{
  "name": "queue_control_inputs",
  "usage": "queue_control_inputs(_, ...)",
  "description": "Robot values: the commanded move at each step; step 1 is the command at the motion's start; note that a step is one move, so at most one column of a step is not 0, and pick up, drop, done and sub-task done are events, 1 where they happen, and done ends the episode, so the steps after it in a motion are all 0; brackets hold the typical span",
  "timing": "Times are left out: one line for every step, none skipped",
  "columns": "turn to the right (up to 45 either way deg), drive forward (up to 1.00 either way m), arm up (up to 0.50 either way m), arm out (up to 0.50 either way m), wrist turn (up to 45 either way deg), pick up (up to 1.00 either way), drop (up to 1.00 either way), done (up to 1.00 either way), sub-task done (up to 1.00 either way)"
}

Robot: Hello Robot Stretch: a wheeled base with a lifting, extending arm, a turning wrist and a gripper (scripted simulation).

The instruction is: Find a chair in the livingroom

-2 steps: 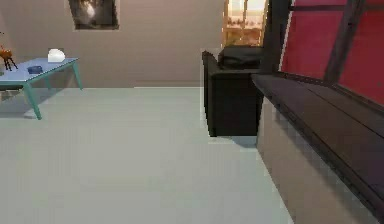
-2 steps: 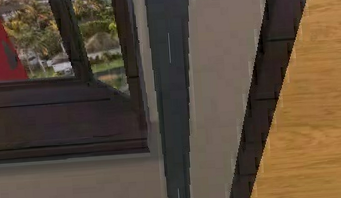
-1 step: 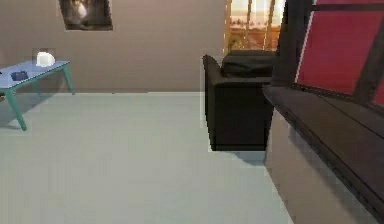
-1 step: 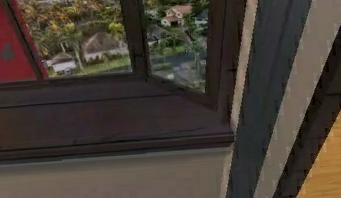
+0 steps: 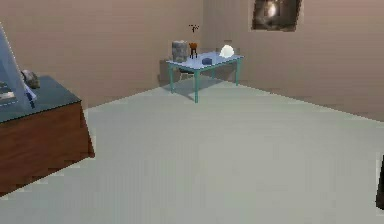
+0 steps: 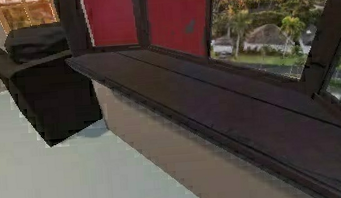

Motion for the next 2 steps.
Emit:
queue_control_inputs(-9.0,0.0,0.0,0.0,0.0,0.0,0.0,0.0,0.0)
queue_control_inputs(0.0,1.0,0.0,0.0,0.0,0.0,0.0,0.0,0.0)
